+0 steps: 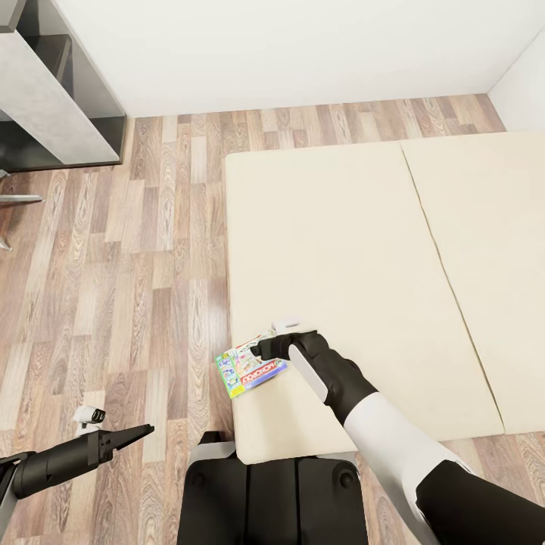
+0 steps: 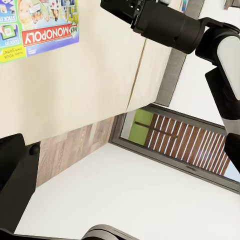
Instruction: Put all the toys in the child's room - the three board games (two on the bed and one on the table), the two jigsaw puzzles on the table, and the tennis ball on the table - inside the toy box on the table in the child's room.
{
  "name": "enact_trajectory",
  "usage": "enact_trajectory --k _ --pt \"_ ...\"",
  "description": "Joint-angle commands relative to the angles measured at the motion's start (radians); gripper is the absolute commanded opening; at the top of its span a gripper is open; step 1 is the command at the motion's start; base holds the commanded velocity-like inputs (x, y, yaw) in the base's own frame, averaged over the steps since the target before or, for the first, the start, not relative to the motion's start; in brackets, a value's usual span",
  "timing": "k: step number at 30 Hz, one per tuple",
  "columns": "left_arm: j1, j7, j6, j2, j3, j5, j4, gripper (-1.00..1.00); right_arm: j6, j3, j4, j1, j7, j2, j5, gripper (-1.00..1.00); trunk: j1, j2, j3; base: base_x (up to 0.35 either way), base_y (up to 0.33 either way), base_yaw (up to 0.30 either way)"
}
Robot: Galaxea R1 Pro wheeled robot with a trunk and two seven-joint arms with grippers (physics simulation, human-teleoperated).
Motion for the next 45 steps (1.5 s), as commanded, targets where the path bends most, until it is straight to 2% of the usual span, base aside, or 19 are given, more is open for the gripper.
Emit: enact_trajectory --k 1,11,16,34,42,45 --pt "0.000 -0.004 0.011 0.000 0.000 -0.001 0.000 1.00 0.007 -0.003 -0.001 0.000 -0.007 0.000 -0.008 1.00 0.001 -0.002 -0.001 0.000 0.000 0.000" --pt "0.000 -0.004 0.011 0.000 0.000 -0.001 0.000 1.00 0.013 -0.046 -0.012 0.007 -0.006 0.000 -0.007 1.00 0.001 -0.002 -0.001 0.000 0.000 0.000" --pt "0.000 -0.004 0.011 0.000 0.000 -0.001 0.000 1.00 0.018 -0.072 -0.059 0.012 -0.005 0.000 -0.008 1.00 0.001 -0.002 -0.001 0.000 0.000 0.000" --pt "0.000 -0.004 0.011 0.001 0.001 -0.001 0.000 1.00 0.009 -0.071 -0.079 0.016 -0.007 0.000 -0.007 1.00 0.001 -0.002 0.000 0.000 0.000 0.000" --pt "0.000 -0.004 0.009 0.000 0.001 -0.004 0.000 1.00 0.001 -0.071 -0.080 0.016 -0.008 0.000 -0.007 1.00 0.001 -0.002 0.010 0.000 0.000 0.000" --pt "0.000 -0.004 0.009 0.000 0.002 -0.006 0.000 1.00 -0.027 -0.071 -0.079 0.023 -0.008 0.000 -0.008 1.00 0.001 -0.002 0.015 0.000 0.000 0.000"
